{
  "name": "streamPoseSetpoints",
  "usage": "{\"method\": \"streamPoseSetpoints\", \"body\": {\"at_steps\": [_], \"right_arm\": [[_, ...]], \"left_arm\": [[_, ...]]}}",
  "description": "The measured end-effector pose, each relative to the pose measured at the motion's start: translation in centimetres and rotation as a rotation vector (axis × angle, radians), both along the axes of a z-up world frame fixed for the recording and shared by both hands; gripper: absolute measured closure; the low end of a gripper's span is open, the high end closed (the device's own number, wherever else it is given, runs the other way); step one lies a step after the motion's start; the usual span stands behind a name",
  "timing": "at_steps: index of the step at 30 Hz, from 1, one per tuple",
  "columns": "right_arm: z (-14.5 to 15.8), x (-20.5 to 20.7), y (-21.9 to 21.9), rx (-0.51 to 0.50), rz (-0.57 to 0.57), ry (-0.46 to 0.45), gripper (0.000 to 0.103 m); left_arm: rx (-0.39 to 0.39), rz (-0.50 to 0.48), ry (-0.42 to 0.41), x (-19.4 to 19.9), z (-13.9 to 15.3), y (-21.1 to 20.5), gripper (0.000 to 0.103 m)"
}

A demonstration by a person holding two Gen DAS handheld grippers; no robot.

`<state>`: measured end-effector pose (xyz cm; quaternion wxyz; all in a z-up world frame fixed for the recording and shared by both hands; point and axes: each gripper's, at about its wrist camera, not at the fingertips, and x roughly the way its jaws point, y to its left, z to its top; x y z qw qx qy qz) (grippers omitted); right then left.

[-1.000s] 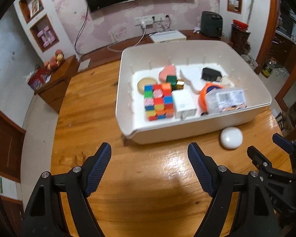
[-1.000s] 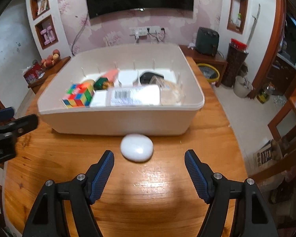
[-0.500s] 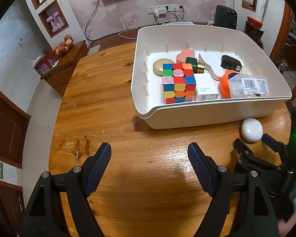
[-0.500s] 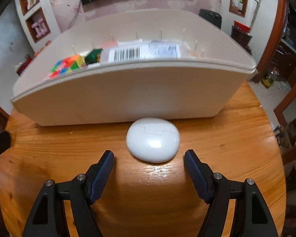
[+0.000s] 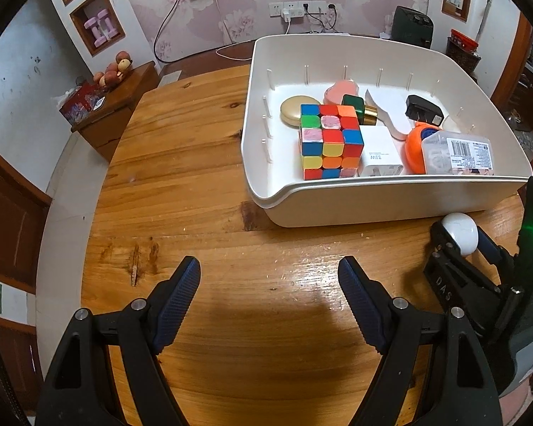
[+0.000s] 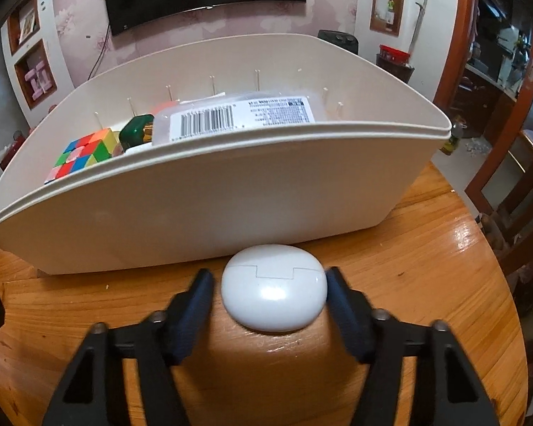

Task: Organize rigid objects
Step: 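Grasp the white earbud case with the right gripper, then lift the earbud case with the right gripper and carry it over the tray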

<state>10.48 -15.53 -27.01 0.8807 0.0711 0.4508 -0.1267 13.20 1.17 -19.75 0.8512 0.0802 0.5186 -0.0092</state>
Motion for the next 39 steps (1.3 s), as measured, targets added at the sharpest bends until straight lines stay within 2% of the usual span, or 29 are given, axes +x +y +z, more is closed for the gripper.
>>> {"method": "streamPoseSetpoints", "body": {"at_steps": [5,9,15,21,25,28,35,39], "right_arm": [[0.1,0.1,0.1,0.010,0.010,0.012,0.046],[0.1,0.2,-1.4,0.079,0.002,0.029,0.046],[2.2,-0.4,-1.9,0.117,0.004,0.026,0.046],[6.5,-1.8,-1.0,0.116,0.053,-0.019,0.046],[10.0,-1.6,-0.3,0.107,0.092,-0.074,0.046],[12.5,-0.7,0.1,0.094,0.123,-0.103,0.046],[17.8,2.6,-0.5,0.040,0.176,-0.182,0.046],[20.4,5.0,-0.4,-0.010,0.210,-0.232,0.046]], "left_arm": [[-0.003,0.006,0.005,0.1,-0.1,0.2,0.021],[0.000,0.001,-0.005,0.0,0.4,0.2,0.021],[-0.008,0.014,-0.010,0.0,1.2,0.7,0.021],[-0.039,0.030,-0.020,0.5,3.0,0.9,0.021],[-0.031,0.052,-0.034,1.5,4.9,0.9,0.021],[-0.044,0.069,-0.049,2.7,6.7,0.9,0.021],[-0.067,0.094,-0.145,5.6,11.7,0.8,0.021],[-0.093,0.111,-0.182,6.8,13.6,1.0,0.021]]}}
